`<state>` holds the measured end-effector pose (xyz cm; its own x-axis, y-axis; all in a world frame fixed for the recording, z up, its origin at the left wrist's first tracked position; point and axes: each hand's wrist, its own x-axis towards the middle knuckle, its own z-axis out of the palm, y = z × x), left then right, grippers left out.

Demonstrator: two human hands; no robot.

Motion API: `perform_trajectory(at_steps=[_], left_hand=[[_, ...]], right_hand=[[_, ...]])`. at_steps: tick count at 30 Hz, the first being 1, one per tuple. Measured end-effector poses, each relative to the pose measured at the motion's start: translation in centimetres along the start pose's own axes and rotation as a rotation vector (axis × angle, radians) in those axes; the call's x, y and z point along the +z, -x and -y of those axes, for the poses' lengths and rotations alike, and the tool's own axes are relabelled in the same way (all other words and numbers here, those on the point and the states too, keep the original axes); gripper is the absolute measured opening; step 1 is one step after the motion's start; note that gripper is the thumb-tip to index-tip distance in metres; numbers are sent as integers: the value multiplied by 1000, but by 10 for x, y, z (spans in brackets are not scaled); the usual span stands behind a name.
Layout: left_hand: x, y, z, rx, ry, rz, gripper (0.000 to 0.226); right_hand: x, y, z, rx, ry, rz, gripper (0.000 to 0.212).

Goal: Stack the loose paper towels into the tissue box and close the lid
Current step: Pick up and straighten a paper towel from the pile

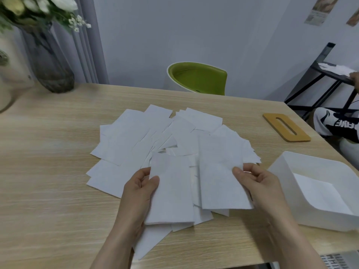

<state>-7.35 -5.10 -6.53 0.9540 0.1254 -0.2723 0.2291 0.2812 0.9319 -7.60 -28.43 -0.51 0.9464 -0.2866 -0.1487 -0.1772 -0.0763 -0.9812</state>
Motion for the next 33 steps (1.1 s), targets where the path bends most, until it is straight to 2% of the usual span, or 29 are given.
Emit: perform_trajectory(at_steps=[3, 6, 23, 28, 33], left_hand=[[0, -1, 0, 3, -36, -12, 19], [-1, -1, 0, -5, -56, -26, 24], [-2, -3, 3, -4, -28, -57, 23], [1, -1, 0, 45, -14, -49, 30], [-1, 0, 4, 32, -12, -21, 19]], right_hand=[[29, 10, 5, 109, -98, 112, 5], [56, 17, 3, 151, -80, 168, 6], [85, 20, -8, 96, 101, 174, 5], [87, 19, -13, 71, 136, 177, 5], [87, 21, -16, 59, 147, 178, 6]])
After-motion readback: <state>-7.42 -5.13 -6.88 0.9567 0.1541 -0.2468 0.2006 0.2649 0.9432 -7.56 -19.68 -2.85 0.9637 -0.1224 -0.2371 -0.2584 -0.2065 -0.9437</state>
